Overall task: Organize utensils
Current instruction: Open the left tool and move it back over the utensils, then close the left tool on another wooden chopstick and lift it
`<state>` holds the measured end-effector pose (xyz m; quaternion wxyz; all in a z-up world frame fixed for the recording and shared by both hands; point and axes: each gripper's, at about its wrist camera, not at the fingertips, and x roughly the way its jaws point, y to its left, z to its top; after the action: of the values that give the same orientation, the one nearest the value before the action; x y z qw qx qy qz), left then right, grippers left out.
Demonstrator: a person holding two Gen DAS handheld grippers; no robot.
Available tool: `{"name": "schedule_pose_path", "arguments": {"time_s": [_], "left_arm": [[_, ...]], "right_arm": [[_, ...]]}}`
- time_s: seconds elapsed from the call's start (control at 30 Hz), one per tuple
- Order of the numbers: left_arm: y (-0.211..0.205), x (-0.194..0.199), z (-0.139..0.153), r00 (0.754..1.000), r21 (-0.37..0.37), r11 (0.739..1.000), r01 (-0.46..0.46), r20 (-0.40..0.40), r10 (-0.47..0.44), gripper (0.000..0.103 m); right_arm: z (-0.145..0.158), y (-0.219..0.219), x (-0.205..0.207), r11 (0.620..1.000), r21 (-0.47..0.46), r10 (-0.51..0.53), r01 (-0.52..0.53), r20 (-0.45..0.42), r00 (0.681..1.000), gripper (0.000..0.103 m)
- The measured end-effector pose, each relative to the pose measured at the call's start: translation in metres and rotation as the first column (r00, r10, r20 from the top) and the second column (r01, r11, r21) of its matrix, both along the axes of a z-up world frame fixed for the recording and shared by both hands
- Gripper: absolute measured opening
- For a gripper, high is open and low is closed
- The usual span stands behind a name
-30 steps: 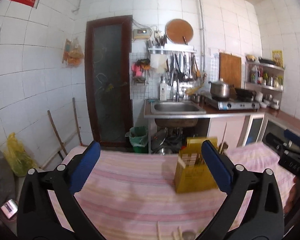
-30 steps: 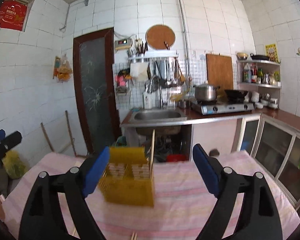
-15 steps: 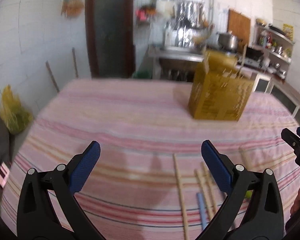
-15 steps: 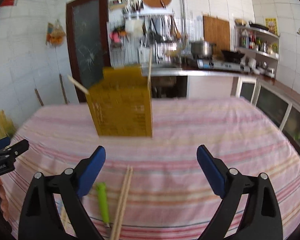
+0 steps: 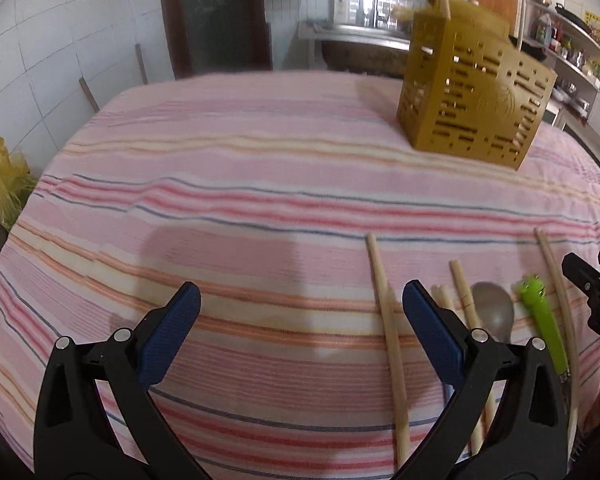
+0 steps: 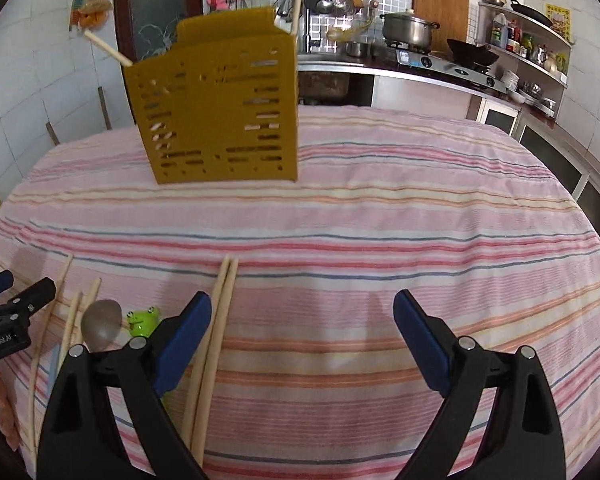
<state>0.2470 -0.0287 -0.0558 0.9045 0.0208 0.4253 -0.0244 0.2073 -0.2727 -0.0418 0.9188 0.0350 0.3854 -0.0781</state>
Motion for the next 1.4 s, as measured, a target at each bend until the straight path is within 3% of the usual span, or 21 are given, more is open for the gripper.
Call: {"name": "schedule_pose_path", "arguments": {"time_s": [0.3, 0.47, 0.8, 0.93, 1.13, 1.4], "left_arm": [[-0.003, 0.004, -0.009, 1.000, 0.011, 1.000, -0.004, -0.026, 0.004, 0.098], [-0.004, 0.005, -0.010, 0.999, 0.015, 1.000, -0.006, -0.036, 0.006, 0.098], [-0.012, 0.008, -0.009, 0.999, 0.052, 0.998, -0.017, -0.039, 0.019, 0.097], [-0.018, 0.005, -0.006, 0.999, 0.064, 0.998, 0.004, -0.042, -0.002, 0.085], [-0.025, 0.005, -0.001, 0.998, 0.043, 0.999, 0.013, -0.066, -0.010, 0.068], [-0.036, 0.002, -0.002, 0.999, 0.031, 0.999, 0.015, -0.050, -0.014, 0.050]], "right_arm": [[-0.006, -0.001, 0.004, 1.000, 0.018, -0.006, 0.006, -0.040, 0.999, 0.089], [-0.008, 0.002, 0.006, 1.000, -0.001, -0.009, 0.009, -0.056, 0.998, 0.084], [-0.005, 0.015, 0.006, 1.000, 0.013, 0.006, -0.004, -0.090, 0.996, 0.058], [-0.003, 0.020, 0.009, 1.000, 0.005, 0.016, -0.015, -0.113, 0.993, 0.047], [-0.001, 0.021, 0.012, 1.000, -0.002, 0.015, -0.016, -0.144, 0.989, 0.046], [-0.004, 0.022, 0.014, 1.000, 0.024, 0.001, 0.001, -0.101, 0.995, 0.037]]}}
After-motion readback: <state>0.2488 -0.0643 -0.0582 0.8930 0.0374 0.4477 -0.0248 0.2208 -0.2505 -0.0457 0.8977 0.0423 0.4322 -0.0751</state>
